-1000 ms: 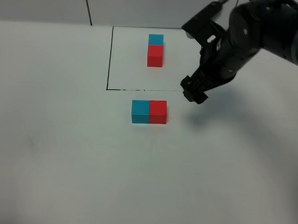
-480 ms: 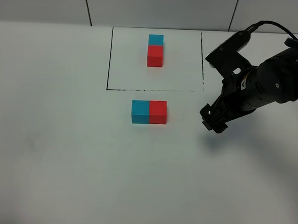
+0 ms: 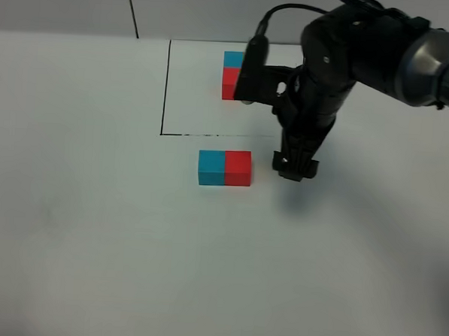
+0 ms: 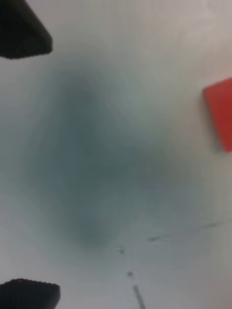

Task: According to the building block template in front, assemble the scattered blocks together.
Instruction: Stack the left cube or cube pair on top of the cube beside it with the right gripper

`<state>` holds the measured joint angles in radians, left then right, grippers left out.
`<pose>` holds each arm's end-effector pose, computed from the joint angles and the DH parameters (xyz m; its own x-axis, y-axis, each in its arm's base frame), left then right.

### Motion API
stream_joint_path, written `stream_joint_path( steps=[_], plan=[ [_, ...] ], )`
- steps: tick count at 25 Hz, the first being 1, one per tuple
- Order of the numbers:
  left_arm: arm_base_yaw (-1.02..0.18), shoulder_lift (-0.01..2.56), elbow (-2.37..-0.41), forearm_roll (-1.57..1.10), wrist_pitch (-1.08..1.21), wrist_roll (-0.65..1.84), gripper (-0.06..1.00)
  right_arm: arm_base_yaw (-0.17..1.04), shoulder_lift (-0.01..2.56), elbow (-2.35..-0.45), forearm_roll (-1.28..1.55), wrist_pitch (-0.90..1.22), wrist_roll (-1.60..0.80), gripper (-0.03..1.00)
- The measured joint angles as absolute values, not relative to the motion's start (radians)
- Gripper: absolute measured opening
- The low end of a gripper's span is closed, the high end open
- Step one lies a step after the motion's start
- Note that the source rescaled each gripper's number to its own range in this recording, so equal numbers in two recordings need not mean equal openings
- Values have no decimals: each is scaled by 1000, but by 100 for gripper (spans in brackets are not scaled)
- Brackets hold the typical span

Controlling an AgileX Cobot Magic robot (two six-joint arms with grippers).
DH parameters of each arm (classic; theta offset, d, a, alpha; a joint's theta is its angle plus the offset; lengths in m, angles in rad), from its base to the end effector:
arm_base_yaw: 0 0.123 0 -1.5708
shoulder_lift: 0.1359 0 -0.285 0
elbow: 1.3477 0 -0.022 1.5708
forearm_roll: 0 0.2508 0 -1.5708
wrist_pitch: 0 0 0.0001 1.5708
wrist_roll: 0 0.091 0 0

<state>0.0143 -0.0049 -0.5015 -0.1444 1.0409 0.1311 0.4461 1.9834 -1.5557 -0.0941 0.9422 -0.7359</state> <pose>-0.0053 -0.0114 0.2800 -0.4220 0.0512 -0.9051 0.1226 0.9925 -0.0010 0.3803 0.1742 0.2162 -0.3155 -0.9371 -0.1493 -0.9034 0.3448 -0.2547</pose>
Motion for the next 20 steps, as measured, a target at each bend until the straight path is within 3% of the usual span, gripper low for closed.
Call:
stream_joint_path(
  steps=[11,20],
  plan=[
    [14,-5,-502,-145,1041,131,68,534,2246,-1860,8,1051,-828,83],
    [14,-5,-502,-145,1041,131,68,534,2332,-1912,47,1063,-857,78]
  ],
)
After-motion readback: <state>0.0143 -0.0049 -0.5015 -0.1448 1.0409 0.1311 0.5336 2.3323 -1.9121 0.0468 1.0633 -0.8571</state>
